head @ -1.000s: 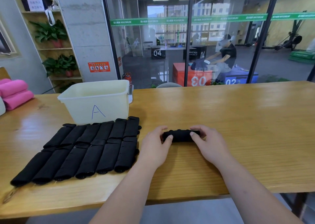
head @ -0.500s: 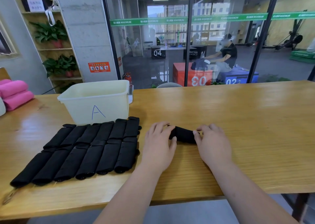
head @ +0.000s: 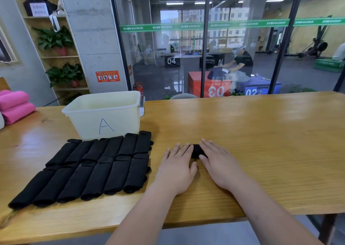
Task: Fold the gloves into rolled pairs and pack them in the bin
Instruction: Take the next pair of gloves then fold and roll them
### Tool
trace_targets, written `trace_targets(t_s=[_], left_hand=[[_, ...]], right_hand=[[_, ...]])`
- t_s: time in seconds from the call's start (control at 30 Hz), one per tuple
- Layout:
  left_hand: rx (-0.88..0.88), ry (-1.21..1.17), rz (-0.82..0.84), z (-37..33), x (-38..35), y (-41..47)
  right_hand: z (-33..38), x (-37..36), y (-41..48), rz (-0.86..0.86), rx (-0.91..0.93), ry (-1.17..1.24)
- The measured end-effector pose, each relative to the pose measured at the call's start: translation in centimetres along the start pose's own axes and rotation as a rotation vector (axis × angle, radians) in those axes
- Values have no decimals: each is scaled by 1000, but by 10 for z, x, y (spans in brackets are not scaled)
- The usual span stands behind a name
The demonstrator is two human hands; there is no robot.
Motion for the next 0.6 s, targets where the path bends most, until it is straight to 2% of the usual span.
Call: trace_targets(t_s=[0.17, 0.4, 0.5, 0.6], left_hand=[[-10, -16, 42, 0, -1, 1], [91, -119, -199, 9, 30, -9], [125, -175, -192, 14, 35, -11], [151, -245, -161, 20, 30, -10]], right_hand=[[-2, -4, -1, 61, -9, 2], [-7, 28, -10, -242, -48, 251], [-13, 41, -14, -348, -92, 298], [-9, 43, -16, -360, -47, 358]])
Point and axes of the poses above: each hand's wrist, its own y-axis towards the middle knuckle, its own x-axis out of the back of the hand, z = x × y, the point moved 9 cm from there along y, towards the middle knuckle, and after that the axes turned 14 degrees about y, right-handed, at the moved point
